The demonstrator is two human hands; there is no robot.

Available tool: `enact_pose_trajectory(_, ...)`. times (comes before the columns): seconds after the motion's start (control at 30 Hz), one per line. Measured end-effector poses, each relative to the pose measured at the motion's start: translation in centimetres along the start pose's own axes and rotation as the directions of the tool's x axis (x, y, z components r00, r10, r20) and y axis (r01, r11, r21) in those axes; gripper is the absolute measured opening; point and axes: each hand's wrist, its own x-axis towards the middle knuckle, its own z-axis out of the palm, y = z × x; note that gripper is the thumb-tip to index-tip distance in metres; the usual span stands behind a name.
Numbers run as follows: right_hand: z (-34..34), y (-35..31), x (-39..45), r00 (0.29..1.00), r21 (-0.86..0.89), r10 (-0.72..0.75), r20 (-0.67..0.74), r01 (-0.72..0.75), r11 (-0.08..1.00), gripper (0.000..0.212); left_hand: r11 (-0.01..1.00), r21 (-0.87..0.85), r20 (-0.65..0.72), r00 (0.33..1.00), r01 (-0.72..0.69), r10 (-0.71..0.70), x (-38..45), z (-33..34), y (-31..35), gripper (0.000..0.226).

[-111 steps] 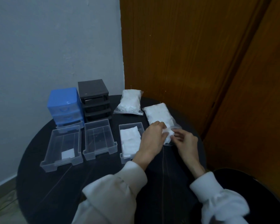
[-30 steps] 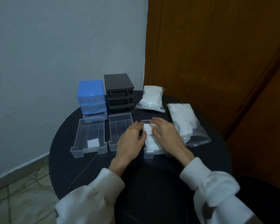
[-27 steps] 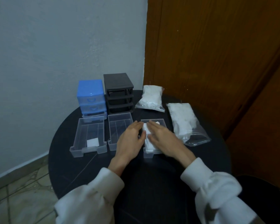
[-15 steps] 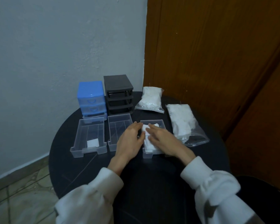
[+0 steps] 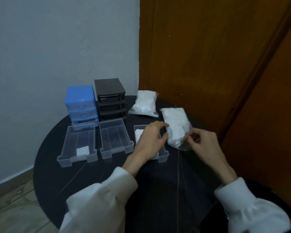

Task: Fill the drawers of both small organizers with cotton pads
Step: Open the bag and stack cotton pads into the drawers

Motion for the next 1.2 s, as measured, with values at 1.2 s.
enact_pose_trajectory(1.2, 2.6, 2.9, -0.9, 0.968, 0.162, 0.193, -0.163, -0.166, 0.973, 0.019, 0.998, 0.003, 0.093, 0.994, 0.058, -0.058, 2.6, 4.6, 0.6, 0.022)
